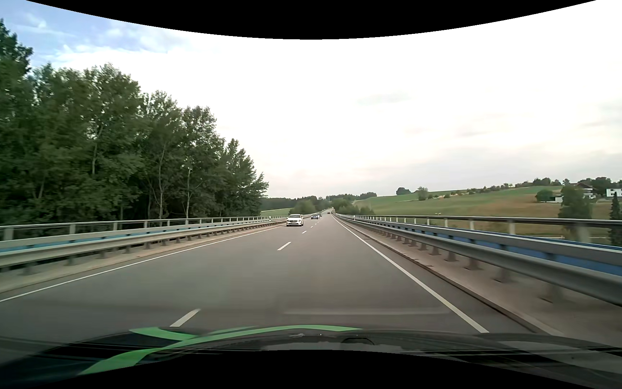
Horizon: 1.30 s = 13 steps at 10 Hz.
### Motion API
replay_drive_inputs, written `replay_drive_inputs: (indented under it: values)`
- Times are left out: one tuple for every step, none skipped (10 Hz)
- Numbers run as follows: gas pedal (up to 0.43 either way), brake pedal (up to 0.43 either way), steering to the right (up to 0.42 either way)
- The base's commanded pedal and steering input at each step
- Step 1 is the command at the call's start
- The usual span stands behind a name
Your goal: Follow the waypoints while adhering to traffic rules and regulations
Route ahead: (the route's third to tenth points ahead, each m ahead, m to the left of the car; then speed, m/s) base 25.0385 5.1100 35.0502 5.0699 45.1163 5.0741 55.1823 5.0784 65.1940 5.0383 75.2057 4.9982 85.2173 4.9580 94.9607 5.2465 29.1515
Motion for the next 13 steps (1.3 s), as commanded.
replay_drive_inputs:
  values:
    - [0.268,0.000,-0.004]
    - [0.268,0.000,-0.004]
    - [0.268,0.000,-0.004]
    - [0.268,0.000,-0.004]
    - [0.268,0.000,-0.004]
    - [0.280,0.000,-0.004]
    - [0.280,0.000,-0.004]
    - [0.287,0.000,-0.004]
    - [0.287,0.000,-0.004]
    - [0.287,0.000,-0.004]
    - [0.287,0.000,-0.003]
    - [0.287,0.000,-0.002]
    - [0.299,0.000,-0.002]
